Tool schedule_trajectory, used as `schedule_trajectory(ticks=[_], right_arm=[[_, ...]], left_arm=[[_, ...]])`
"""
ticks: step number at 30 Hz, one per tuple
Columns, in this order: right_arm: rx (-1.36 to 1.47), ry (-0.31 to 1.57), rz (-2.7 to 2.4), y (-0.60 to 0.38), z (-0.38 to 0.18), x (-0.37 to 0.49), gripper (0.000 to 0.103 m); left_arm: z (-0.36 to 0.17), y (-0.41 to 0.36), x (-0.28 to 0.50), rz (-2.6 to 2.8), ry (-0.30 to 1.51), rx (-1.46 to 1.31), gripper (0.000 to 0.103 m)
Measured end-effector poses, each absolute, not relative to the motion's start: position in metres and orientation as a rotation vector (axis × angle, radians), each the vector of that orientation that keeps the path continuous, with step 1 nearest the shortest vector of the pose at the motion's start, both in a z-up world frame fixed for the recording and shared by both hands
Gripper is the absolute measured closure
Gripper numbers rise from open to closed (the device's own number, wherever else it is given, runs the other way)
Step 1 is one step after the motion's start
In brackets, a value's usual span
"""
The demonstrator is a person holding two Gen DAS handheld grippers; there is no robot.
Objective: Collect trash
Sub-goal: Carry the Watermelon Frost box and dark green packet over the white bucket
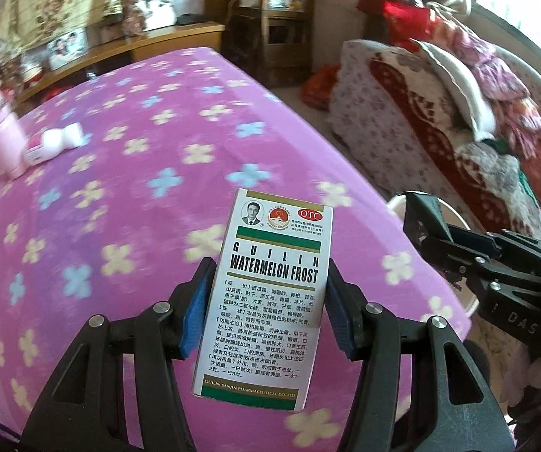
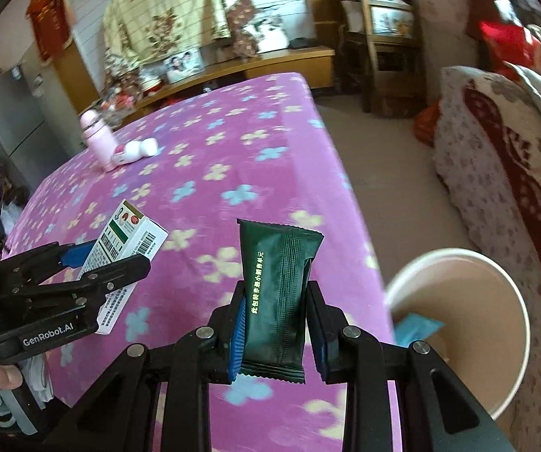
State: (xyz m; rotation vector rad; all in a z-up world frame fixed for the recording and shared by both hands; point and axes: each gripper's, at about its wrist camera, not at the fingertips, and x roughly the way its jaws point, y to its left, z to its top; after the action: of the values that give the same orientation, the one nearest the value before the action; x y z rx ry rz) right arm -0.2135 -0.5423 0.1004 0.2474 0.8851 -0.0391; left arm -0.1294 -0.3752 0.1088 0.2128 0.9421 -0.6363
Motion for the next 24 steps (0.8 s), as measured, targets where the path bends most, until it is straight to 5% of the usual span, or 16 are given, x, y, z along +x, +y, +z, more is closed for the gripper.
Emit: schedule_trajectory(ticks=[24], right_arm=[[0.39,0.929,-0.294,-0.672,0.057,-0.286,0.075]], left_arm=[[0.088,-0.519,-0.161,-0.872,1.018,0.249,0.049]])
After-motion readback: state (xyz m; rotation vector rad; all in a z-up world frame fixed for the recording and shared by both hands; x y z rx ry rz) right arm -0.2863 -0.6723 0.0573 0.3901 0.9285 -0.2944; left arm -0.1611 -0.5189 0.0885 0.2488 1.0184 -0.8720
